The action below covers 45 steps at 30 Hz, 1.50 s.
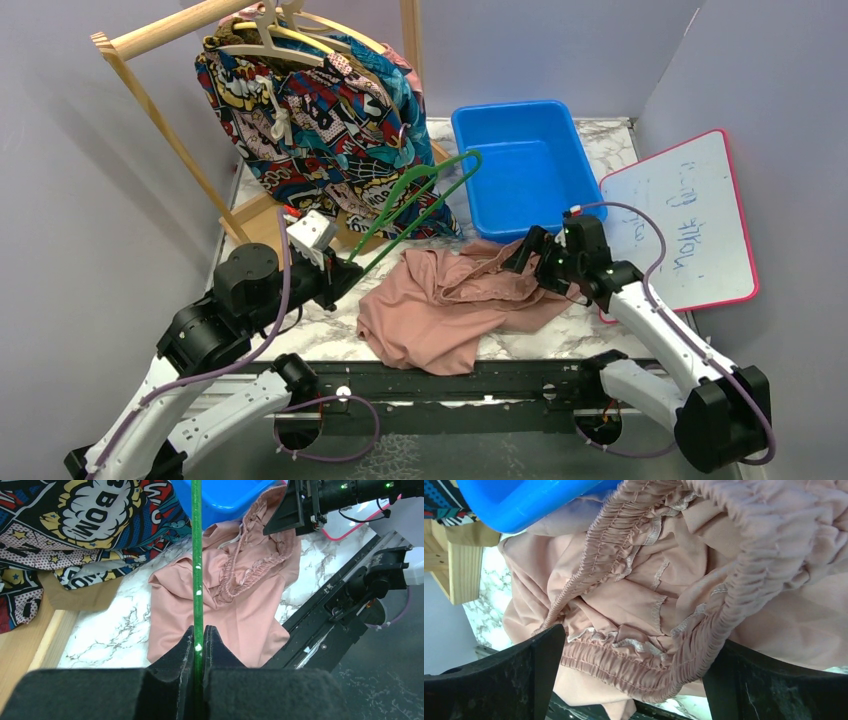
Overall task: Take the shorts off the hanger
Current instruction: Pick up the shorts at the center of the board.
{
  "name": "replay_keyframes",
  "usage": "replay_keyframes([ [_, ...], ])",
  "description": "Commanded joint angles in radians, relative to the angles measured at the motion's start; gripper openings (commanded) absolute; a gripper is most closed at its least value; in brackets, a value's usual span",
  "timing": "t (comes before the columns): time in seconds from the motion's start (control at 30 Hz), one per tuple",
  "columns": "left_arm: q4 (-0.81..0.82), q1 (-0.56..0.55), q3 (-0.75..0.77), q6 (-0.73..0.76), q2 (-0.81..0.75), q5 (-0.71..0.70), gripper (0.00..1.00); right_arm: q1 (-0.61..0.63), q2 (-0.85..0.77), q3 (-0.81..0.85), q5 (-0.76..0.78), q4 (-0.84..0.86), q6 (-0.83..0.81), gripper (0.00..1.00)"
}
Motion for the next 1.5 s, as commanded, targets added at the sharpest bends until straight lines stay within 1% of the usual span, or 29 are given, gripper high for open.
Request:
replay_keyframes([
  [0.0,0.032,0.0,-0.005,-0.01,-0.008,-0.044,0.0,0.062,0.048,0.047,0.14,-0.003,0.17,1.0],
  [0.17,0.035,0.0,-0.008,-0.011,-0.011,-0.068,0.0,0.212,0.182,0.155,0.328,-0.073,0.339,0.99],
  [0.3,0.036,0.0,-0.011,-0.021,-0.025,-0.073,0.0,0.261,0.319,0.227,0.446,-0.145,0.472,0.99],
  [0.37,0.035,0.0,-0.011,-0.021,-0.028,-0.073,0.0,0.274,0.406,0.272,0.478,-0.18,0.498,0.99],
  [0.43,0.032,0.0,-0.012,-0.025,-0.03,-0.069,0.0,0.292,0.532,0.322,0.526,-0.258,0.527,0.99],
  [0.57,0.032,0.0,-0.018,-0.033,-0.04,-0.074,0.0,0.336,0.746,0.347,0.564,-0.304,0.516,1.0],
  [0.63,0.031,0.0,-0.016,-0.032,-0.04,-0.076,0.0,0.361,0.809,0.332,0.566,-0.31,0.514,0.93],
  [0.67,0.029,0.0,-0.013,-0.032,-0.04,-0.077,0.0,0.379,0.821,0.312,0.583,-0.311,0.533,0.86],
  [0.7,0.028,0.001,-0.011,-0.032,-0.041,-0.075,0.0,0.397,0.823,0.287,0.61,-0.308,0.552,0.74],
  [0.73,0.027,0.0,-0.01,-0.032,-0.04,-0.075,0.0,0.408,0.823,0.265,0.63,-0.321,0.579,0.67],
  [0.83,0.026,0.0,-0.011,-0.032,-0.041,-0.078,0.0,0.413,0.797,0.219,0.67,-0.324,0.589,0.59],
  [0.87,0.026,0.001,-0.013,-0.032,-0.04,-0.08,0.0,0.413,0.779,0.208,0.681,-0.321,0.579,0.58],
  [0.97,0.026,0.0,-0.014,-0.033,-0.032,-0.081,0.0,0.414,0.698,0.167,0.681,-0.234,0.477,0.47],
  [1.0,0.026,0.0,-0.014,-0.035,-0.03,-0.081,0.0,0.414,0.659,0.145,0.662,-0.175,0.415,0.38],
  [1.03,0.025,0.0,-0.013,-0.035,-0.031,-0.081,0.0,0.414,0.615,0.111,0.639,-0.115,0.358,0.32],
  [1.07,0.026,0.0,-0.011,-0.036,-0.031,-0.083,0.0,0.414,0.567,0.088,0.613,-0.062,0.319,0.29],
  [1.13,0.026,0.0,-0.011,-0.038,-0.03,-0.085,0.0,0.414,0.471,0.04,0.553,0.047,0.227,0.14],
  [1.17,0.025,0.0,-0.011,-0.039,-0.029,-0.085,0.0,0.414,0.423,0.022,0.531,0.089,0.203,0.04],
  [1.23,0.026,0.001,-0.012,-0.04,-0.028,-0.079,0.0,0.414,0.315,-0.003,0.496,0.124,0.166,0.01],
  [1.47,0.029,0.0,-0.02,-0.044,-0.019,-0.069,0.0,0.414,-0.104,0.011,0.453,0.126,0.019,0.01],
])
